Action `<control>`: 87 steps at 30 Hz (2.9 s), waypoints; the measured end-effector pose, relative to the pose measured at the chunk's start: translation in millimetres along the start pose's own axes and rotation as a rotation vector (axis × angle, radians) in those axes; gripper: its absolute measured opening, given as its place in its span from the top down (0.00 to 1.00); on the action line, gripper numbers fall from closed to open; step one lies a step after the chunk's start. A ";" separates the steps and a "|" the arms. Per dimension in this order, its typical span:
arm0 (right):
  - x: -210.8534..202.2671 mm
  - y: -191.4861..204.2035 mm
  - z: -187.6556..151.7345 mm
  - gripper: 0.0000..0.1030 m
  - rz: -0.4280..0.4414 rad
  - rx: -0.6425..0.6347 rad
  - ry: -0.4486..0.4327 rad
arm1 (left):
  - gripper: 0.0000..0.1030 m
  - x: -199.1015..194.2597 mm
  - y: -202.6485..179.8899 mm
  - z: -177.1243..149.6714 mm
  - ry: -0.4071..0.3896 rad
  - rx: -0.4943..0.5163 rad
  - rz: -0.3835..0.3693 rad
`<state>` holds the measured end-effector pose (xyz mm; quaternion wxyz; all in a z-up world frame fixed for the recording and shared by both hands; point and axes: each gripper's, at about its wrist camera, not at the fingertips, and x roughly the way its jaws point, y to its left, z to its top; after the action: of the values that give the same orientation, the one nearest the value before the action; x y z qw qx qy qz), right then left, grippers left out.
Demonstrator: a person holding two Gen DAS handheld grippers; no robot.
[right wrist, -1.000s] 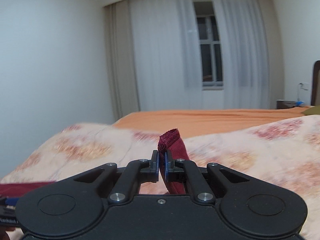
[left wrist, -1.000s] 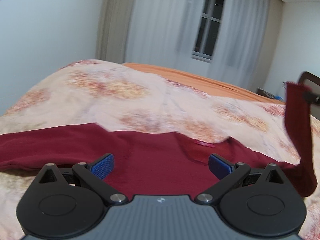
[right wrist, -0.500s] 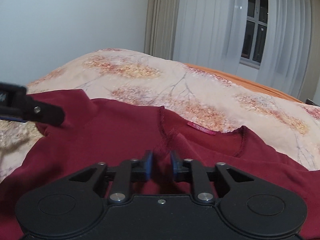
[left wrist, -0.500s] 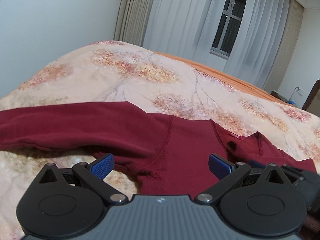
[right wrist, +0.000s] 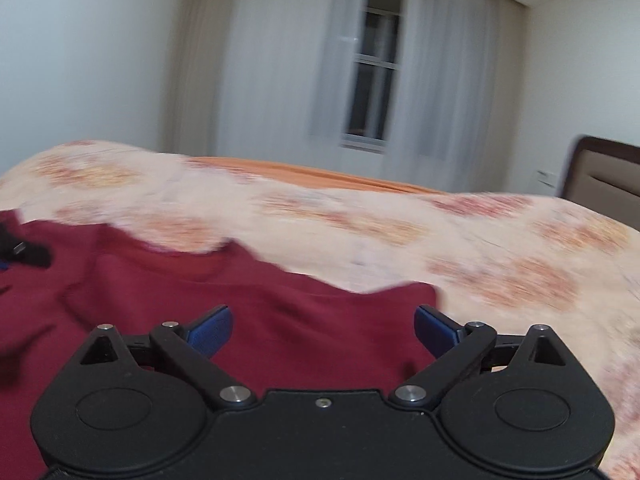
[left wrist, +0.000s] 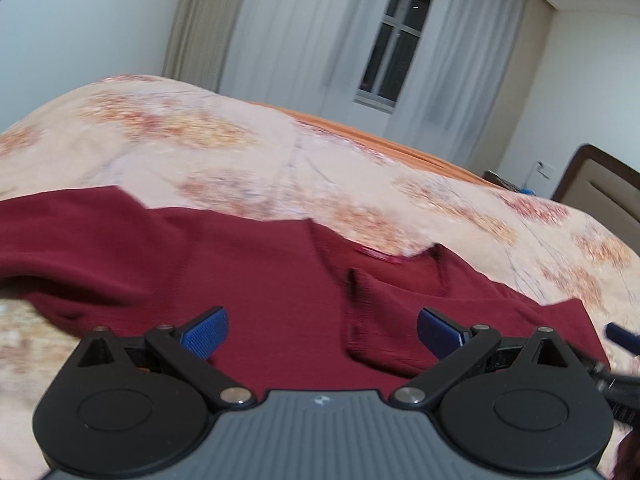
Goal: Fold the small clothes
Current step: 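Lift the held sleeve and lay it across the sweater body, then open the right gripper, then move the left gripper to the other sleeve cuff and close on it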
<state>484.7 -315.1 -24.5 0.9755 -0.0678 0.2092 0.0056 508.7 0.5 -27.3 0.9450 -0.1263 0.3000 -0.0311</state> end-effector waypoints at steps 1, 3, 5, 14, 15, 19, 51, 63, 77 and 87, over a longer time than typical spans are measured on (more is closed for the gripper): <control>4.9 -12.4 -2.9 0.02 -0.037 0.024 -0.002 | 0.00 6.2 -5.5 -3.5 0.005 0.015 0.005; 16.8 -32.3 -8.4 0.01 -0.101 0.060 0.006 | 0.00 18.6 -13.2 -11.8 0.027 0.043 0.029; 30.7 -46.0 -15.4 0.01 -0.184 0.078 0.020 | 0.00 30.6 -16.3 -20.8 0.071 0.064 0.071; 64.1 -67.1 -50.6 0.01 -0.313 0.135 0.113 | 0.00 41.3 -21.8 -42.8 0.044 0.143 0.124; 61.1 -65.4 -49.0 0.01 -0.315 0.129 0.102 | 0.00 41.3 -21.9 -43.6 0.041 0.145 0.125; 36.8 -58.4 -44.2 0.01 -0.306 0.117 0.050 | 0.00 40.0 -19.4 -45.6 0.029 0.137 0.115; -155.4 124.8 -88.2 0.01 0.147 0.012 0.142 | 0.00 -116.0 163.1 -27.6 0.020 -0.158 0.286; -146.1 120.7 -107.4 0.00 0.154 0.057 0.109 | 0.00 -142.9 303.5 -10.9 -0.181 -0.469 0.387; -145.5 124.3 -109.3 0.00 0.139 0.042 0.104 | 0.65 -162.6 360.9 -23.6 -0.428 -0.828 0.492; -150.8 120.0 -106.8 0.00 0.127 0.068 0.076 | 0.92 -160.8 368.1 -5.2 -0.463 -0.805 0.469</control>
<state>298.9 -207.9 -74.9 0.9664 -0.0215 0.2498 0.0577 367.9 376.6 -36.2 0.8448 -0.4126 0.0917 0.3281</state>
